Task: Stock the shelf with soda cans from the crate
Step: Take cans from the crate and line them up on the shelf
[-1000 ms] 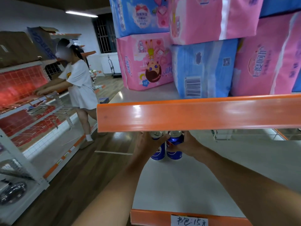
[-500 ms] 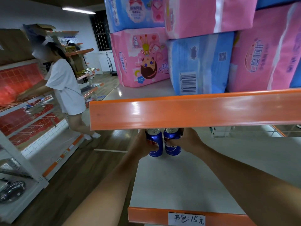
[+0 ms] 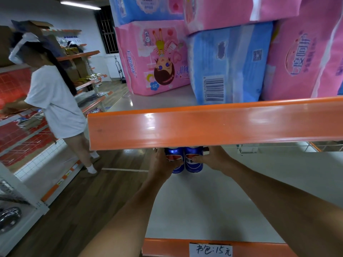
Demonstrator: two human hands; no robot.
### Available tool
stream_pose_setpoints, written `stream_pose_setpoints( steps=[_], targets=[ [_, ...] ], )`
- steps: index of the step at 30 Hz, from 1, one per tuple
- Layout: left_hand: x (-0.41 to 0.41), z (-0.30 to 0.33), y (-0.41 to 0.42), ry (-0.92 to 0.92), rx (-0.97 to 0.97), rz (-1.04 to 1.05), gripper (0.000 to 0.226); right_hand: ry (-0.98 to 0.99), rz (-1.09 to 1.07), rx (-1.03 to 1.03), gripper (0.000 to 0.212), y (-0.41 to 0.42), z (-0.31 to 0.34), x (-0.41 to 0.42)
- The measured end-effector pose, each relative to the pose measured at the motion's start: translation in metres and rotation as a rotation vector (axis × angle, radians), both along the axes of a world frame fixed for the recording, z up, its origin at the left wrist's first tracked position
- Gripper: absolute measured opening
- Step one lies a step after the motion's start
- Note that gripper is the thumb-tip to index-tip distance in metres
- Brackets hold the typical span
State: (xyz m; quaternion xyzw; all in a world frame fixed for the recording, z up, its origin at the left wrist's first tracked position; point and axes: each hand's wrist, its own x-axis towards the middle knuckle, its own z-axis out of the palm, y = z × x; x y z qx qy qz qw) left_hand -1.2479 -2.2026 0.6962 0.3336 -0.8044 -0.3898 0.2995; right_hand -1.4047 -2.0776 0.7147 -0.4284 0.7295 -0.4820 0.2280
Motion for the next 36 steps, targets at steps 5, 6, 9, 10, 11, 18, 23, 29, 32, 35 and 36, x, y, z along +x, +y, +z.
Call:
stream_pose_setpoints(
  steps=[5,6,9,10,11,18,23,29,32,35,36],
  targets=[
    [0.002,0.003,-0.004,-0.031,0.038,-0.027,0.072,-0.038,-0.014,0.014,0.044,-0.001,-0.001,0.000],
    [0.003,0.003,-0.004,-0.049,0.045,-0.038,0.073,-0.053,-0.020,0.019,0.043,0.000,0.000,0.000],
    [0.005,0.001,-0.007,-0.090,0.056,-0.047,0.077,-0.071,-0.064,0.028,0.049,0.000,0.000,-0.001],
    [0.005,0.000,-0.007,-0.095,0.061,-0.044,0.078,-0.072,-0.078,0.029,0.049,0.000,0.000,-0.001],
    [0.004,-0.001,-0.008,-0.096,0.066,-0.041,0.078,-0.070,-0.083,0.026,0.047,0.000,0.001,0.000],
    [0.005,0.001,-0.003,-0.106,0.092,-0.046,0.073,-0.058,-0.128,0.013,0.059,0.001,-0.004,0.010],
    [0.008,0.006,0.001,-0.178,0.111,-0.020,0.071,-0.025,-0.115,0.016,0.066,0.006,0.000,0.018],
    [0.023,0.016,0.008,-0.245,0.035,0.062,0.075,0.067,-0.194,0.149,0.084,0.016,0.004,0.024],
    [0.029,0.025,0.016,-0.337,-0.080,0.086,0.064,0.154,-0.214,0.257,0.084,0.029,0.008,0.028],
    [0.033,0.037,0.029,-0.389,-0.173,0.065,0.052,0.257,-0.203,0.300,0.075,0.041,0.013,0.033],
    [0.035,0.043,0.035,-0.398,-0.202,0.056,0.048,0.282,-0.198,0.297,0.072,0.045,0.016,0.035]
  ],
)
